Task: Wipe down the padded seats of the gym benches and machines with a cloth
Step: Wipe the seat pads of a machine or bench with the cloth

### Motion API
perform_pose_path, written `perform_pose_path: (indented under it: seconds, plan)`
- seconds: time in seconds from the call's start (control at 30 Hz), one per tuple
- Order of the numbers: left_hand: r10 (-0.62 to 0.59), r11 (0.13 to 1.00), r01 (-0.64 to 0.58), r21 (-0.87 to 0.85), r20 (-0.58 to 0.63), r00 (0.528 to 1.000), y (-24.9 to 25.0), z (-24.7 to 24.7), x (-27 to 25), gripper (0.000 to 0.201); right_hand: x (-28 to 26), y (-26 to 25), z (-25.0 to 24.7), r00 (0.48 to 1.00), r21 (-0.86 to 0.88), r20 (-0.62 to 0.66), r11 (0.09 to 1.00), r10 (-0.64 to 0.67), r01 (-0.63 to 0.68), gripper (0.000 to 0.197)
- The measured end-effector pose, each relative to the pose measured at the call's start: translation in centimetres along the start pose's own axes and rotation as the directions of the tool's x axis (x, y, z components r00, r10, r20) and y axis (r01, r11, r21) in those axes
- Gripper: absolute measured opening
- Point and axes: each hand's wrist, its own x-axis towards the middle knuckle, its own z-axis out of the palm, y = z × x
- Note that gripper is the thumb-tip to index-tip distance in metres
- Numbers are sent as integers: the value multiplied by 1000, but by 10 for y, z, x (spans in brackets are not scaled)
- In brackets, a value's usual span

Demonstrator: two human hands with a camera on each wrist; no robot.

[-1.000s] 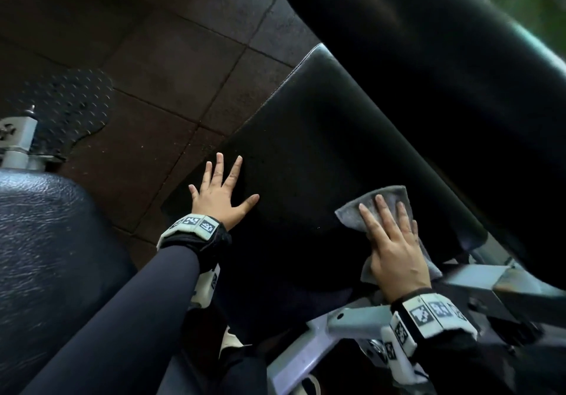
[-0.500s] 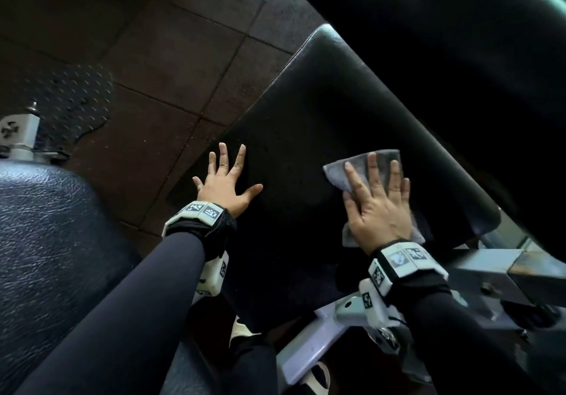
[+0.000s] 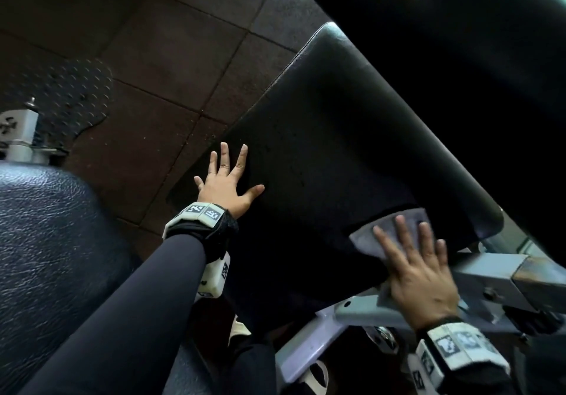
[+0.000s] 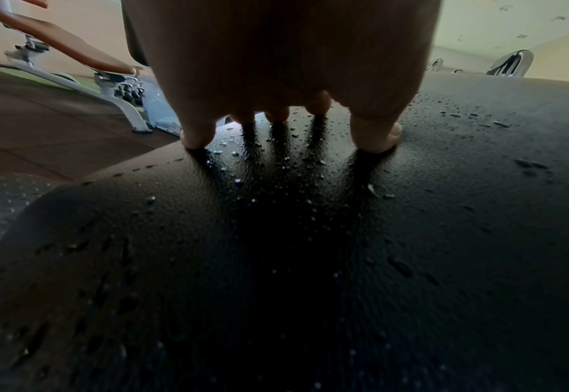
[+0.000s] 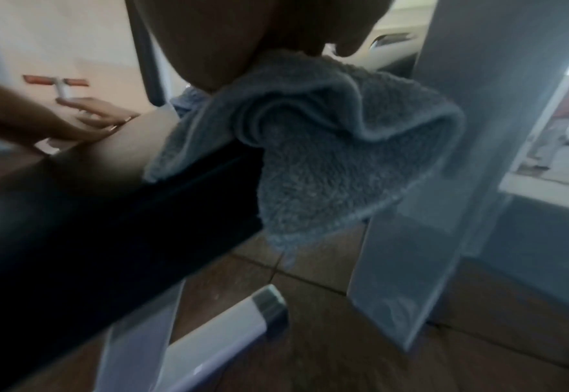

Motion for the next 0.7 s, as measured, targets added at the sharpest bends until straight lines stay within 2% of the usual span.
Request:
perform_pose_path:
  seconds: [0.1,0.17,0.27,0.37,0.43,0.5,0.57,0.63,0.7]
  plan:
    - [-1,1000,1,6,4,1000,0,0,1,87,30,8,-13,984,85,-39,982,174,-170,66]
    - [0,1000,0,2,8,1000,0,0,1,87,54,0,-17,976,124,-47,971,213,-206,59]
    - [4,1000,-4,-9,5,1000,0,1,0,87,81,-26,-18,986,118,-68,983,152,-143,57]
    - [6,1000,-6,-14,5,1000,-1,1,0,86,82,-60,-9,989,42,-149,999,-8,14,54]
    - [6,1000,-6,-12,1,1000,-1,1,1,86,64,-77,3,980,9,-140,989,-142,144,59]
    - [5,1000,-5,-8,6,1000,0,0,1,86,35,-80,15,961,-28,-69,963,-268,267,73]
    - [4,1000,-4,-11,11,1000,0,0,1,86,6,-68,23,944,-69,5,941,-331,330,87]
    - [3,1000,-3,-10,11,1000,-1,1,0,86,-15,-46,26,956,-98,73,952,-285,291,106]
    - [5,1000,-5,-7,10,1000,-1,2,1,86,-21,-24,19,984,-91,52,980,-170,174,106]
